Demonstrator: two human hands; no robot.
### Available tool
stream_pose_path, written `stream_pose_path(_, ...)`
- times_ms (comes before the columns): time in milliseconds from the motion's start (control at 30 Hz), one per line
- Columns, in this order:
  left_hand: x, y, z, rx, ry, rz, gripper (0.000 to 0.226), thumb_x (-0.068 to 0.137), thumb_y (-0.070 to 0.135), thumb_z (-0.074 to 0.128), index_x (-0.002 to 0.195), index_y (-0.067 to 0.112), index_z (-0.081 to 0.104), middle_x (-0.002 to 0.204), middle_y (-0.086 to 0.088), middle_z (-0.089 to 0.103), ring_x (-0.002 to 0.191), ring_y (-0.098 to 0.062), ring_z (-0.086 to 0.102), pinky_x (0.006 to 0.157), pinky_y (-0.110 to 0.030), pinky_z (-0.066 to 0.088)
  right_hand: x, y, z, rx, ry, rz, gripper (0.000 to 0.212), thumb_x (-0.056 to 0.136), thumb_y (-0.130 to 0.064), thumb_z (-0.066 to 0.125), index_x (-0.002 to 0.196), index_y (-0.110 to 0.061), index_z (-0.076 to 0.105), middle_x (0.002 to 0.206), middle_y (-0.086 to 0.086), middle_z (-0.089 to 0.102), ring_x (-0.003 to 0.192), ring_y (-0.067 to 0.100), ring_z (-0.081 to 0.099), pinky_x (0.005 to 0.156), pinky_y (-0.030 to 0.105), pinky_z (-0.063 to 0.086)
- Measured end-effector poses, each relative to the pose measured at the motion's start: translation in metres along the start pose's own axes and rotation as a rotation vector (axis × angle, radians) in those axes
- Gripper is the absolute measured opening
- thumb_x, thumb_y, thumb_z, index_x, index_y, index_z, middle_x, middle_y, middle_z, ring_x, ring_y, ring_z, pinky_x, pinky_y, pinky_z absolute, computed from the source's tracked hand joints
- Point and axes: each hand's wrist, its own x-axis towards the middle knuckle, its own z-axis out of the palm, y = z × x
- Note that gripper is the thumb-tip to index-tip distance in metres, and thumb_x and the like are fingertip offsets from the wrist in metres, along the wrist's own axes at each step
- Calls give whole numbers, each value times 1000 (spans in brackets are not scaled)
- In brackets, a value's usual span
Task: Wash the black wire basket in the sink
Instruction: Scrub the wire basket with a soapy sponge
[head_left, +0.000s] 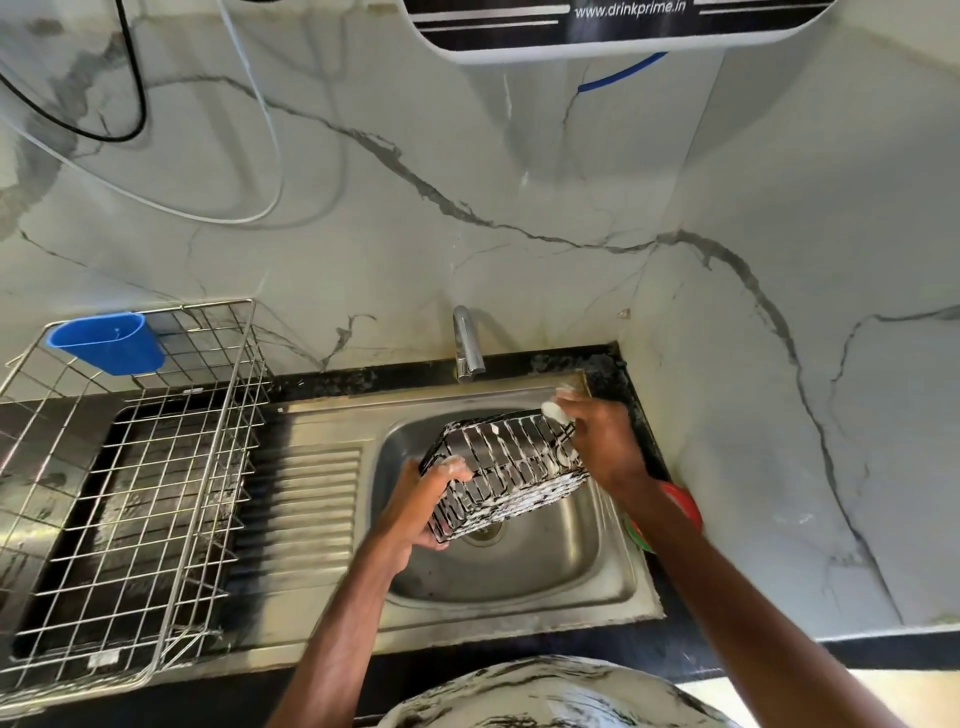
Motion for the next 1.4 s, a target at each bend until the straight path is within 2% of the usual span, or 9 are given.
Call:
stream_pose_path(100, 3, -1, -1, 2, 10, -12, 21, 105, 37, 51, 96, 23, 64, 126, 4, 44, 117, -26, 53, 90, -65, 57, -6, -1, 2, -89, 13, 20, 53, 81, 25, 53, 122, -3, 70, 134, 14, 64, 123, 26, 63, 106, 43, 50)
stream_pose_path(300, 6, 3, 3, 15, -2, 1, 20, 106, 34, 51, 95, 21, 61, 105, 13, 46, 90, -14, 52, 88, -60, 59, -22, -55, 18, -40, 37, -377, 60, 74, 27, 50, 120, -4, 71, 131, 11, 66, 123, 18, 62, 98, 23, 52)
stream_pose_path(367, 7, 2, 1, 22, -26, 13, 20, 106, 34, 50, 96, 21, 61, 109, 9, 47, 92, -13, 51, 88, -60, 59, -12, -37, 12, -28, 50, -299, 59, 75, 28, 50, 120, -4, 70, 128, 12, 67, 118, 19, 66, 88, 19, 57)
stream_pose_path(533, 4, 2, -6, 4, -40, 15, 32, 82, 47, 62, 96, 19, 60, 123, 0, 54, 118, -29, 54, 90, -64, 56, 9, 22, -1, 46, 135, 58, 57, 68, 29, 60, 114, 0, 73, 121, 18, 70, 113, 28, 69, 101, 50, 53)
stream_pose_path(767, 11, 0, -6, -5, -42, 5, 40, 76, 52, 54, 96, 17, 61, 136, -7, 48, 122, -37, 53, 79, -52, 59, -15, -35, 14, -29, 83, -246, 51, 81, 22, 53, 119, -6, 72, 127, 10, 69, 112, 13, 69, 100, 22, 52)
stream_pose_path(833, 12, -3, -9, -28, -33, -4, 34, 82, 49, 57, 97, 19, 59, 138, -10, 49, 123, -39, 53, 76, -48, 58, -6, -14, 6, -22, 109, -126, 51, 81, 22, 56, 120, -6, 72, 126, 10, 69, 110, 14, 70, 101, 27, 53)
stream_pose_path(1000, 14, -9, -14, -44, -15, -24, 33, 77, 52, 56, 96, 26, 58, 138, -10, 49, 119, -39, 56, 83, -55, 59, 1, 7, -5, -47, 107, 122, 50, 74, 25, 60, 112, -2, 75, 119, 14, 72, 108, 23, 71, 98, -3, 34)
stream_pose_path(1267, 14, -7, -17, -116, 18, -11, 31, 72, 51, 56, 93, 28, 55, 135, -6, 48, 123, -42, 55, 93, -62, 55, -28, -34, 11, -72, 295, 65, 36, 86, 12, 51, 109, -2, 74, 102, 16, 75, 92, 26, 74, 84, 24, 57)
stream_pose_path(1400, 25, -20, -29, -121, 9, -31, 31, 86, 48, 61, 102, 24, 52, 127, -6, 48, 125, -42, 53, 89, -55, 58, -13, -35, -10, 6, -75, 346, 34, 82, 4, 57, 108, -7, 76, 105, 11, 74, 92, 23, 70, 70, 18, 53)
